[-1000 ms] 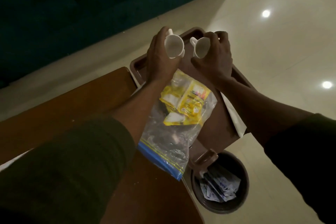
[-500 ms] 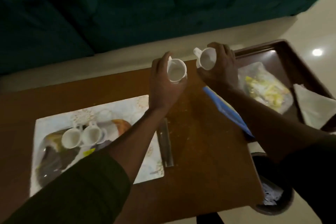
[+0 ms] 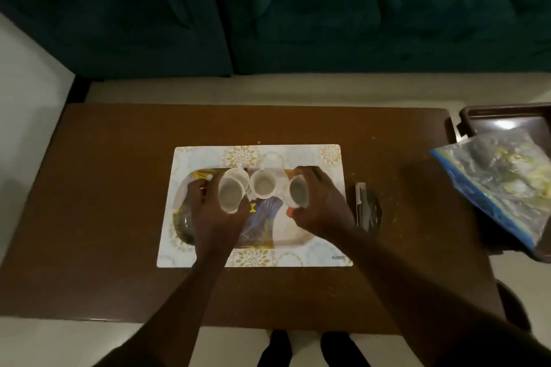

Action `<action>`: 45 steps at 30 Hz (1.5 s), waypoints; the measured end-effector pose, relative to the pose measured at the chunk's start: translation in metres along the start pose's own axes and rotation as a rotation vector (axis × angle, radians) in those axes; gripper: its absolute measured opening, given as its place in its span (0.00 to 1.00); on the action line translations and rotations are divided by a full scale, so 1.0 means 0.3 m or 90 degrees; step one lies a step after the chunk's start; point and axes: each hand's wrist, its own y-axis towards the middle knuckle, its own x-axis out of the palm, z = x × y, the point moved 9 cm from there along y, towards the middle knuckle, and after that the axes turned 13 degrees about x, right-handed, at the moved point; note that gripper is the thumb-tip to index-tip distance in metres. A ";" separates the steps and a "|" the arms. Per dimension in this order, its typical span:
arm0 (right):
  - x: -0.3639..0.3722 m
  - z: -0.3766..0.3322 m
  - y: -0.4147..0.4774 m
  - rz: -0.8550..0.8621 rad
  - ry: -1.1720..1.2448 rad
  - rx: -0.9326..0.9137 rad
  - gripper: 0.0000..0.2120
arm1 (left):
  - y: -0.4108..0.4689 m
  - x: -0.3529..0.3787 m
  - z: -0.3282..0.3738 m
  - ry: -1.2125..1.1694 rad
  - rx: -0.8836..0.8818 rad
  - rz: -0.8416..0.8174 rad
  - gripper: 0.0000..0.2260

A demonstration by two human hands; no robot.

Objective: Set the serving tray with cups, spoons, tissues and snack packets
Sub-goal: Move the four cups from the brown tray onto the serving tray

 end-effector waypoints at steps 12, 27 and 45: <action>0.249 0.047 -0.052 -0.059 0.014 0.025 0.44 | -0.161 0.148 -0.149 0.009 -0.144 -0.108 0.27; 0.245 0.119 -0.107 0.001 0.049 0.088 0.47 | -0.168 0.122 -0.171 0.160 0.057 -0.261 0.32; 0.307 0.068 -0.092 0.003 0.236 0.119 0.26 | -0.177 0.143 -0.198 -0.077 -0.123 -0.165 0.27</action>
